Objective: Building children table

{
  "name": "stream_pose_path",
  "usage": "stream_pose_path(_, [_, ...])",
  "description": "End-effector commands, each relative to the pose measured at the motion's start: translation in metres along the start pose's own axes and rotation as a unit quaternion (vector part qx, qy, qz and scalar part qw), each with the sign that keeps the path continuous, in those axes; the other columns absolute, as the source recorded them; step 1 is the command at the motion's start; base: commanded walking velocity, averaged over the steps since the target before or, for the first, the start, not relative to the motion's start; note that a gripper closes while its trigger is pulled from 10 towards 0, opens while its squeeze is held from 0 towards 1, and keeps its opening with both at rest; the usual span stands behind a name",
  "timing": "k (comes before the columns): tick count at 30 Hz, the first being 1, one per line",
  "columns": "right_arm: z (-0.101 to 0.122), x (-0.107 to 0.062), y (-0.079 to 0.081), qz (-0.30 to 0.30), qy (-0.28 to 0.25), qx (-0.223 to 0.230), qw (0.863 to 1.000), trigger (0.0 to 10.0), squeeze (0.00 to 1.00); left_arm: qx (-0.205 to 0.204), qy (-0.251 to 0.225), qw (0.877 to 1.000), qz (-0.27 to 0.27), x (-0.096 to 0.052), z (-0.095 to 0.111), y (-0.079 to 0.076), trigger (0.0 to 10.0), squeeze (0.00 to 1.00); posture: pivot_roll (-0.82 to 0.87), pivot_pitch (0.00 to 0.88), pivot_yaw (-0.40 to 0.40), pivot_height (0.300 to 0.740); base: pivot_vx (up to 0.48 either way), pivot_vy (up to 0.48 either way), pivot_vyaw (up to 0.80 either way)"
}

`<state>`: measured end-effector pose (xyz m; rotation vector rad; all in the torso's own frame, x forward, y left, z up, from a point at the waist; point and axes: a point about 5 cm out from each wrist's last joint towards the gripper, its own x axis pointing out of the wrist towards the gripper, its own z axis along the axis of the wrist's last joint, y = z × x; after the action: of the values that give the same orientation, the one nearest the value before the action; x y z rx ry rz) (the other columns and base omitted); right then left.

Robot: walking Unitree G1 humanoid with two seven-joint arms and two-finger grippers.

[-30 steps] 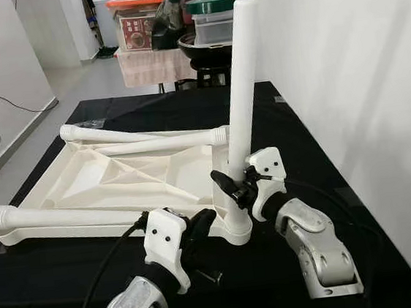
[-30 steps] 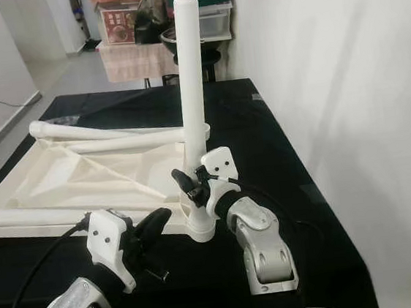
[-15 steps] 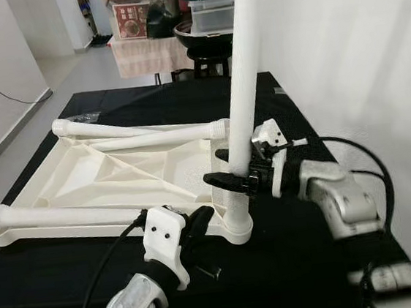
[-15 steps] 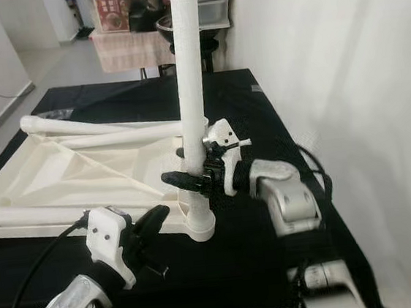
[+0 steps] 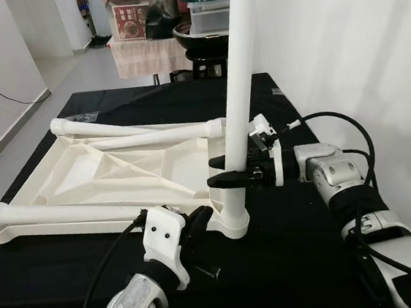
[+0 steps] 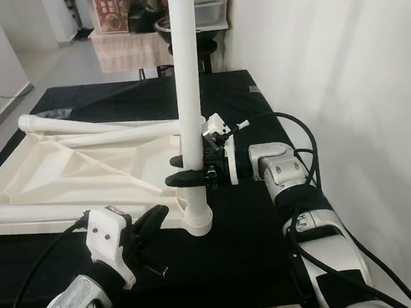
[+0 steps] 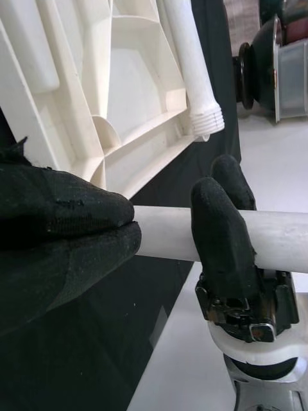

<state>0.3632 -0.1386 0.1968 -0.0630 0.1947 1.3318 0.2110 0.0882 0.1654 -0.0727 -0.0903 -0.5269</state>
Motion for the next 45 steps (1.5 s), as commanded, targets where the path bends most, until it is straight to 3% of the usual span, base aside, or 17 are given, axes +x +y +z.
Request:
stream_pose_path(1, [0.0, 0.006, 0.001, 0.019, 0.002, 0.004, 1.0, 0.0, 0.0, 0.0, 0.002, 1.0, 0.001, 0.0, -0.001, -0.001, 10.0, 0.0, 0.0, 0.0, -0.046, 0.74, 0.0, 0.0, 0.0])
stream_pose_path(12, [-0.015, -0.016, 0.008, -0.081, -0.016, 0.003, 0.997, 0.0, 0.0, 0.0, -0.001, 1.0, 0.0, -0.001, 0.001, -0.001, 10.0, 0.0, -0.01, 0.0, -0.051, 0.74, 0.0, 0.0, 0.0])
stream_pose_path(14, [-0.043, -0.001, 0.02, -0.248, 0.005, 0.037, 0.968, 0.0, 0.0, 0.0, -0.001, 1.0, 0.001, -0.003, 0.002, 0.0, 10.0, 0.0, -0.02, 0.0, -0.048, 0.74, 0.0, 0.0, 0.0])
stream_pose_path(15, [-0.043, -0.001, 0.02, -0.248, 0.005, 0.037, 0.968, 0.0, 0.0, 0.0, -0.001, 1.0, 0.001, -0.003, 0.002, 0.0, 10.0, 0.0, -0.02, 0.0, -0.048, 0.74, 0.0, 0.0, 0.0])
stream_pose_path(16, [-0.06, 0.008, 0.039, -0.349, -0.001, 0.105, 0.931, 0.0, 0.0, 0.001, 0.0, 1.0, 0.0, -0.003, 0.002, 0.001, 10.0, 0.0, -0.02, 0.0, -0.041, 0.74, 0.0, 0.0, 0.0])
stream_pose_path(18, [-0.072, 0.019, 0.064, -0.387, 0.001, 0.144, 0.911, 0.0, 0.0, 0.002, 0.002, 1.0, 0.0, -0.004, 0.002, 0.002, 10.0, 0.0, -0.02, 0.0, -0.039, 0.74, 0.0, 0.0, 0.0])
stream_pose_path(21, [-0.074, 0.044, 0.085, -0.337, 0.028, 0.076, 0.938, 0.0, 0.0, 0.001, 0.004, 1.0, -0.003, -0.003, 0.001, 0.002, 10.0, 0.0, -0.03, 0.0, -0.038, 0.74, 0.0, 0.0, 0.0])
stream_pose_path(26, [-0.076, 0.047, 0.074, -0.343, 0.034, 0.084, 0.935, 0.0, 0.0, 0.001, 0.006, 1.0, -0.003, -0.003, 0.0, 0.001, 10.0, 0.0, 0.0, 0.0, -0.045, 0.74, 0.0, 0.0, 0.0])
stream_pose_path(28, [-0.075, 0.048, 0.077, -0.35, 0.041, 0.081, 0.932, 1.3, 0.0, 0.002, 0.006, 1.0, 0.004, -0.004, -0.001, 0.001, 10.0, 0.0, 0.0, 0.0, -0.047, 0.74, 0.0, 0.0, 0.0])
stream_pose_path(29, [-0.075, 0.048, 0.077, -0.353, 0.046, 0.082, 0.931, 10.0, 0.0, 0.003, 0.005, 1.0, 0.005, -0.004, -0.001, 0.001, 10.0, 0.0, -0.01, 0.0, -0.047, 0.74, 0.0, 0.0, 0.0])
stream_pose_path(32, [-0.074, 0.048, 0.08, -0.365, 0.051, 0.086, 0.926, 10.0, 0.0, 0.003, 0.005, 1.0, 0.005, -0.004, -0.001, 0.001, 10.0, 0.0, -0.01, 0.0, -0.046, 0.74, 0.0, 0.0, 0.0])
stream_pose_path(33, [-0.065, 0.049, 0.078, -0.333, 0.033, 0.084, 0.939, 10.0, 1.0, 0.002, 0.005, 1.0, 0.004, -0.003, -0.001, 0.001, 10.0, 0.0, -0.01, 0.0, -0.04, 0.74, 0.0, 0.0, 0.0])
stream_pose_path(39, [-0.037, 0.041, 0.061, -0.188, -0.018, 0.035, 0.981, 10.0, 1.0, 0.0, 0.005, 1.0, 0.001, -0.001, -0.002, 0.001, 10.0, 0.0, 0.0, 0.0, -0.044, 0.74, 0.0, 0.0, 0.0])
stream_pose_path(40, [-0.033, 0.036, 0.053, -0.146, -0.015, 0.017, 0.989, 10.0, 0.42, 0.0, 0.005, 1.0, 0.001, 0.0, -0.002, 0.001, 10.0, 0.0, 0.0, 0.0, -0.045, 0.74, 0.0, 0.0, 0.0])
stream_pose_path(43, [-0.03, 0.03, 0.047, -0.112, -0.008, 0.002, 0.994, 10.0, 0.42, 0.001, 0.004, 1.0, 0.001, 0.0, -0.002, 0.001, 10.0, 0.0, 0.0, 0.0, -0.046, 0.74, 0.0, 0.0, 0.0])
stream_pose_path(44, [-0.029, 0.027, 0.036, -0.076, 0.011, -0.007, 0.997, 10.0, 0.0, 0.002, 0.004, 1.0, 0.002, 0.0, -0.002, 0.001, 10.0, 0.0, 0.01, 0.0, -0.049, 0.74, 0.0, 0.0, 0.0])
stream_pose_path(45, [-0.029, 0.026, 0.033, -0.067, 0.017, -0.009, 0.998, 10.0, 0.0, 0.002, 0.003, 1.0, 0.002, 0.001, -0.002, 0.001, 10.0, 0.0, 0.01, 0.0, -0.049, 0.74, 0.0, 0.0, 0.0])
